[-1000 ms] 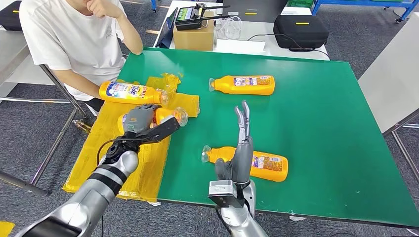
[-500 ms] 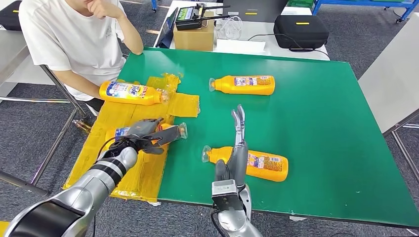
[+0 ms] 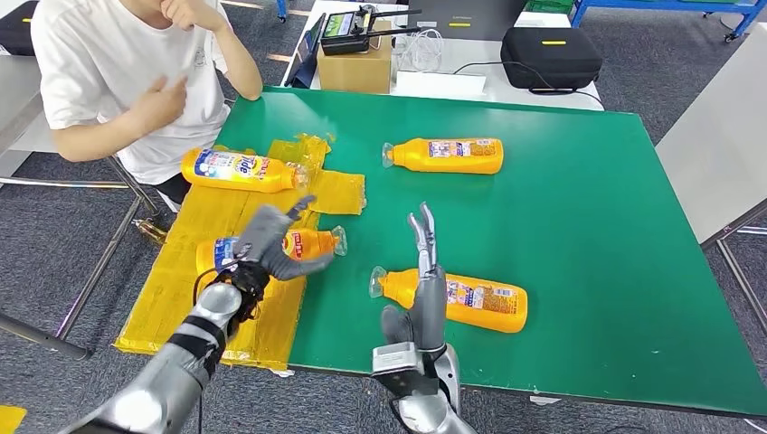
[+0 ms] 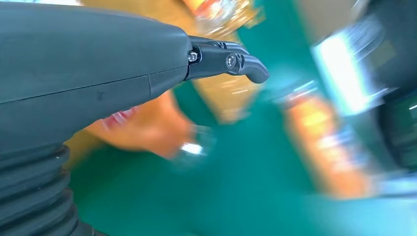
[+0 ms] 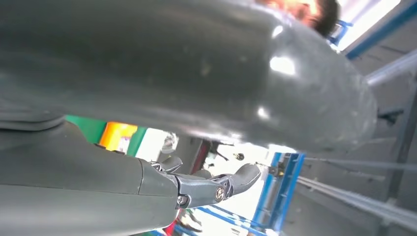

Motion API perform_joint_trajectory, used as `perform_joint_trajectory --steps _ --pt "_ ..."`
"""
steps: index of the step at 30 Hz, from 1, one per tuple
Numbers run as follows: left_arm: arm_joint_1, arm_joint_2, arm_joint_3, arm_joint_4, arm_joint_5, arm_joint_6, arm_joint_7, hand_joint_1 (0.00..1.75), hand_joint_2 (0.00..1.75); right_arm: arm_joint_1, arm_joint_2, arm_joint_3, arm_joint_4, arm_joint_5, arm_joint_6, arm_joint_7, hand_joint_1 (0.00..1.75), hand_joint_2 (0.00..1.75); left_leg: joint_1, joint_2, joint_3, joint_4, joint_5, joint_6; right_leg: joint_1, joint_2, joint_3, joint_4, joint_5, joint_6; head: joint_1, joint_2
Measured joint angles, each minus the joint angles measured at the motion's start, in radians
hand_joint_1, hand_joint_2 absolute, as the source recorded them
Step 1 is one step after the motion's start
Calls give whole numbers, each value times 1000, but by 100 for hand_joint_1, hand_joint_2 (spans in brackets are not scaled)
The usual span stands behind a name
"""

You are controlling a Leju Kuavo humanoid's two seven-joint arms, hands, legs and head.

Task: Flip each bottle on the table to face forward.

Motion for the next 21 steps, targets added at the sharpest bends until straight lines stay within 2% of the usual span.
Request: perform_joint_trajectory --steps 4,8,12,16,21 --pt "143 -44 61 -257 288 100 -55 0 175 25 -17 -35 16 207 -8 60 0 175 0 0 -1 0 -1 0 0 0 -1 -1 0 0 0 0" --pt "253 -78 106 -444 391 163 -85 0 175 59 -24 -97 18 423 -9 118 0 175 0 0 -1 0 -1 0 0 0 -1 -1 0 0 0 0" --pt "336 -105 143 -565 422 191 -98 0 175 82 -36 -143 25 565 -10 236 0 175 0 0 -1 0 -1 0 0 0 -1 -1 0 0 0 0" --pt "420 -124 168 -662 407 200 -113 0 175 95 -74 -157 51 590 0 376 0 175 0 0 -1 0 -1 0 0 0 -1 -1 0 0 0 0" --pt "497 -138 170 -751 344 202 -133 0 175 112 -135 -176 61 663 -6 477 0 175 0 0 -1 0 -1 0 0 0 -1 -1 0 0 0 0"
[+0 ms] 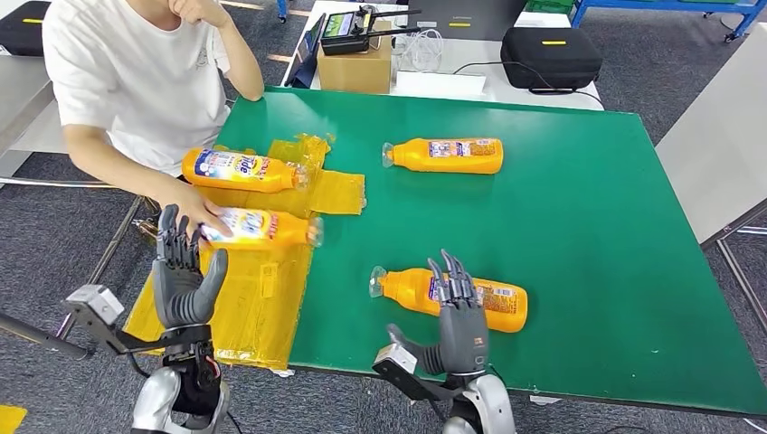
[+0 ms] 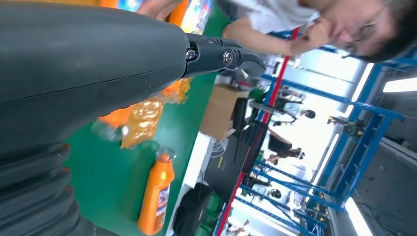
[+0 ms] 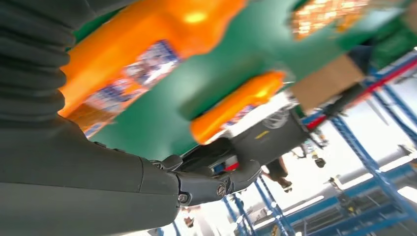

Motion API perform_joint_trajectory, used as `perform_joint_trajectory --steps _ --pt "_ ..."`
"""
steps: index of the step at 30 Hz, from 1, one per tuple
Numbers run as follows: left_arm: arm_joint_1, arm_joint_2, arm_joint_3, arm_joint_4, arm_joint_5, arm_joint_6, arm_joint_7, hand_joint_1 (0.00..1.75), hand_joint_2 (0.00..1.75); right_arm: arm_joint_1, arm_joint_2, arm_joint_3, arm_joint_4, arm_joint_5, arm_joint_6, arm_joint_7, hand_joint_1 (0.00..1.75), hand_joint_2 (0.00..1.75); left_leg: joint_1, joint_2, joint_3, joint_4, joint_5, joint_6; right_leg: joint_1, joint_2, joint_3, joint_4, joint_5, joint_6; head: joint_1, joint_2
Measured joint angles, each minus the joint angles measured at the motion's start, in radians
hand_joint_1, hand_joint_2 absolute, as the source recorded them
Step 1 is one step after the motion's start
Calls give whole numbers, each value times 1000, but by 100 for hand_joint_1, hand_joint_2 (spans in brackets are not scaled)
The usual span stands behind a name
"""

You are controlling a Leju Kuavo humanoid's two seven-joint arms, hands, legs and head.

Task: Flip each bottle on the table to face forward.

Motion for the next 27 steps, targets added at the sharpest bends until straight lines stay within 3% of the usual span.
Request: perform_joint_trajectory --steps 7,15,27 --pt "43 -10 -34 -47 -76 36 -3 0 175 3 -56 -36 -9 -1 64 63 0 175 0 0 1 0 0 0 0 0 0 0 0 0 0 0" --pt "63 -10 -70 -30 -123 70 55 0 175 -10 -101 -70 -31 69 125 169 0 175 0 0 1 0 0 0 0 0 1 0 0 0 0 0" --pt "70 -8 -96 4 -170 66 131 0 175 -127 -125 -92 77 53 336 292 0 175 0 0 1 0 0 0 0 0 1 0 0 0 0 0"
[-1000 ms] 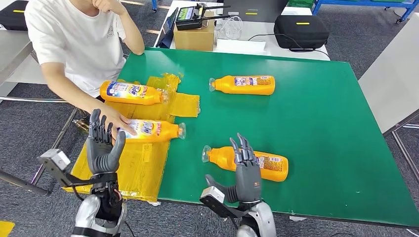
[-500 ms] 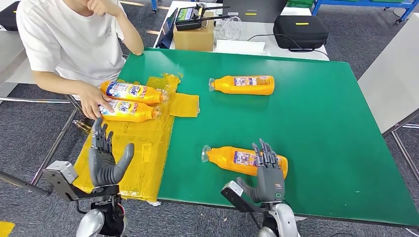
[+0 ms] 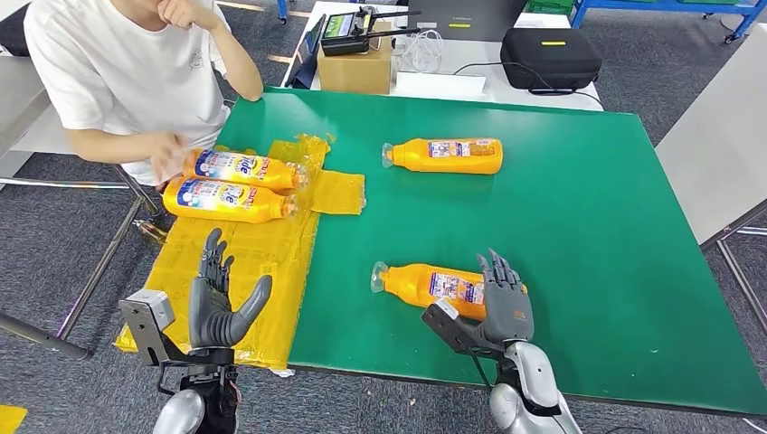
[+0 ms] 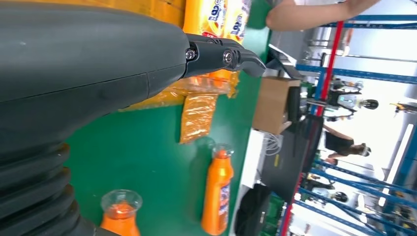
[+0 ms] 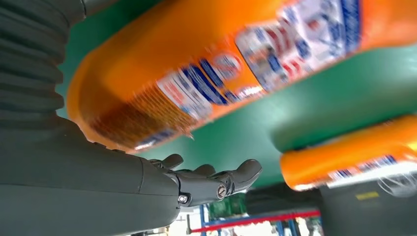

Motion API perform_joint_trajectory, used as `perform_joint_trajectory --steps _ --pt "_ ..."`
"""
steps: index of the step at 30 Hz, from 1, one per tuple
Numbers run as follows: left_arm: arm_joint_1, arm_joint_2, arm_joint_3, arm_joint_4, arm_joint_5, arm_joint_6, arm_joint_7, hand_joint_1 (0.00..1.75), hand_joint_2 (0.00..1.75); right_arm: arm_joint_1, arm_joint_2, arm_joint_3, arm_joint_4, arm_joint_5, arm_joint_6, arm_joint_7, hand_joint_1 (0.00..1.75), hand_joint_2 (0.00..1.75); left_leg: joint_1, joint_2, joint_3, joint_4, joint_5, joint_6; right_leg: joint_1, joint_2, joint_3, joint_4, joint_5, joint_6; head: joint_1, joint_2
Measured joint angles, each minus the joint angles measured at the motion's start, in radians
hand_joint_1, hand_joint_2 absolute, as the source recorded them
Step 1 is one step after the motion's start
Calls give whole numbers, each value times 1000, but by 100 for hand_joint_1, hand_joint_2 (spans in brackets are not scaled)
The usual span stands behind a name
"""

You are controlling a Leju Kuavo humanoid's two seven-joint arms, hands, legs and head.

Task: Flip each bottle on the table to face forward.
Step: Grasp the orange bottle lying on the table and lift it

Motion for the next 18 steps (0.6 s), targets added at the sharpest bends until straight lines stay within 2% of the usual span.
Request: perform_joint_trajectory --steps 5,11,13,15,17,18 --pt "3 5 -5 11 -8 -13 58 0 175 -31 -13 6 27 19 98 67 0 175 0 0 0 0 0 0 0 0 0 0 0 0 0 0" --pt "5 9 -5 16 27 -52 99 0 175 -66 -38 30 36 -5 195 97 3 175 0 0 1 0 0 0 0 0 1 0 0 0 0 0" --pt "5 11 -6 17 31 -58 106 0 175 -76 -49 41 38 -22 223 100 55 175 0 0 3 0 0 0 0 0 2 0 0 0 0 0" --pt "5 14 -7 20 32 -65 113 0 175 -85 -60 50 41 -43 239 100 135 175 0 0 5 0 0 0 0 0 4 0 0 0 0 0" --pt "5 16 -9 23 37 -71 121 0 175 -93 -70 56 46 -61 245 100 168 175 0 0 6 0 0 0 0 0 6 0 0 0 0 0" --pt "4 17 -11 24 43 -75 126 0 175 -97 -73 59 50 -69 248 100 169 175 0 0 7 0 0 0 0 0 6 0 0 0 0 0"
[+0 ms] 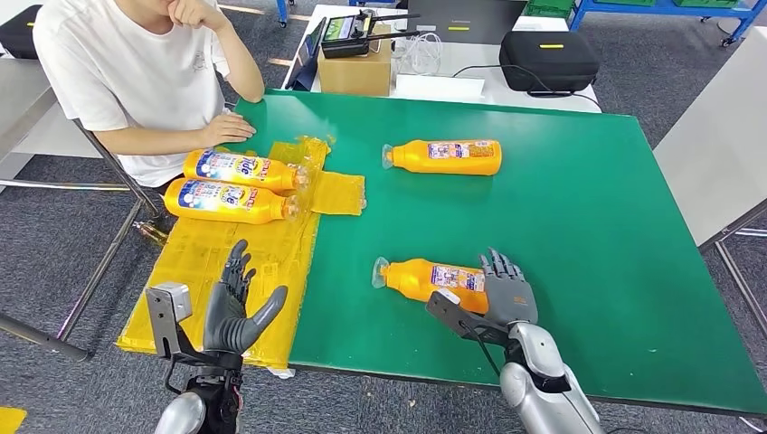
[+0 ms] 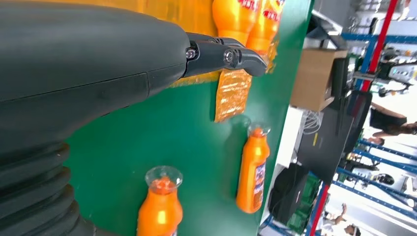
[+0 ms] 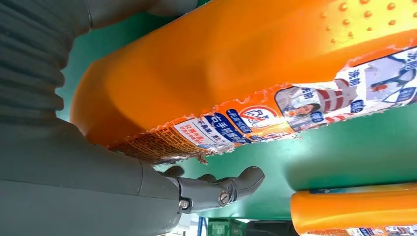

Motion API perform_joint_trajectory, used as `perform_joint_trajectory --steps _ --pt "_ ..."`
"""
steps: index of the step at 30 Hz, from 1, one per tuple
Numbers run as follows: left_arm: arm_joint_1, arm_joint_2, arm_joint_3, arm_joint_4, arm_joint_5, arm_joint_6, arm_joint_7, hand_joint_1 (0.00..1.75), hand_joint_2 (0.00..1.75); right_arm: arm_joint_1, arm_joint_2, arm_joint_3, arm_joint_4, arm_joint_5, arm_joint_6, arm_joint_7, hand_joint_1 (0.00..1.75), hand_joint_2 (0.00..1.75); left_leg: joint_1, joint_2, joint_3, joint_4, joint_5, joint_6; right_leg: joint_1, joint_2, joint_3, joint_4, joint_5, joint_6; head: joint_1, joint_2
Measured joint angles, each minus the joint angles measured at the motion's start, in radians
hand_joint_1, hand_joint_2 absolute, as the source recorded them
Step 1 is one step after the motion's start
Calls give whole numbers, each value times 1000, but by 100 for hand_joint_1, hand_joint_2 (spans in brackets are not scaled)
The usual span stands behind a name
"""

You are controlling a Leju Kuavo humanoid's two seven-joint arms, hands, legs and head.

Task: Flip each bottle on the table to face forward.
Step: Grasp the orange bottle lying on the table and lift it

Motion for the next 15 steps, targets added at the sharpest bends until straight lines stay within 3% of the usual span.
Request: perform_joint_trajectory --steps 11,15 --pt "-6 6 -16 9 56 -39 7 0 175 -60 -20 20 59 -62 24 -11 175 175 0 0 3 0 0 0 0 0 3 0 0 0 0 0" --pt "-19 8 -31 13 69 -53 3 0 175 -94 -21 16 112 -171 8 -89 175 175 0 1 6 0 0 0 0 0 5 -1 0 0 0 0"
